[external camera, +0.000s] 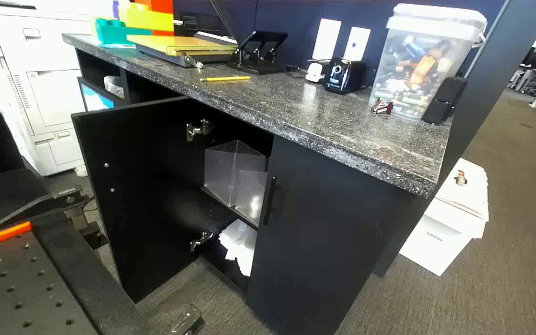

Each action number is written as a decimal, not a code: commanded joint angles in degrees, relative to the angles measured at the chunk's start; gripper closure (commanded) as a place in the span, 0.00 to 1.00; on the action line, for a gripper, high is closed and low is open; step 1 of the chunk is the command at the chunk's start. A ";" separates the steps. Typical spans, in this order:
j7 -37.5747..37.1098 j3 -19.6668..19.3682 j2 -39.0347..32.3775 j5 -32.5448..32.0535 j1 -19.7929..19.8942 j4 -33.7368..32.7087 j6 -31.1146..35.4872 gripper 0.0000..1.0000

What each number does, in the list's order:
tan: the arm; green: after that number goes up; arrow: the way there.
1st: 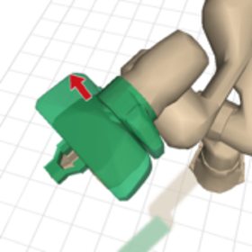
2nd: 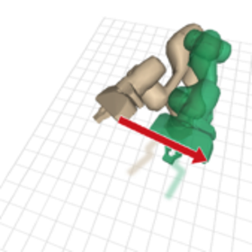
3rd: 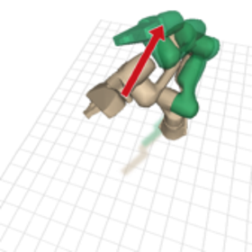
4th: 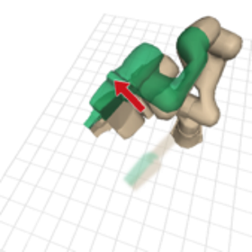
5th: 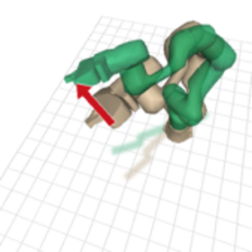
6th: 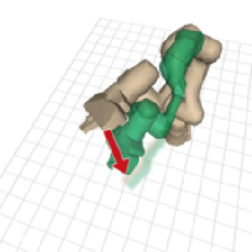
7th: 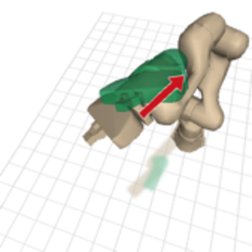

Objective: Pick up the pen from the countertop and move it to the right.

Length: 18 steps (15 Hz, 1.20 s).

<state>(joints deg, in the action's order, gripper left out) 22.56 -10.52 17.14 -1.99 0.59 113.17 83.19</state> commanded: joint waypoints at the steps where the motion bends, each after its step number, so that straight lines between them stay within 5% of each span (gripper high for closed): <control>1: 0.20 0.74 -0.10 0.20 0.88 -0.16 -0.10 0.00; 9: -17.21 9.38 -14.47 9.25 -2.81 -6.44 3.73 0.00; 18: -41.58 16.66 -40.68 13.86 -9.83 -28.86 21.23 0.00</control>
<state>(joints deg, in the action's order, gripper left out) -13.54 5.46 -14.06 9.89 -7.90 94.95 101.09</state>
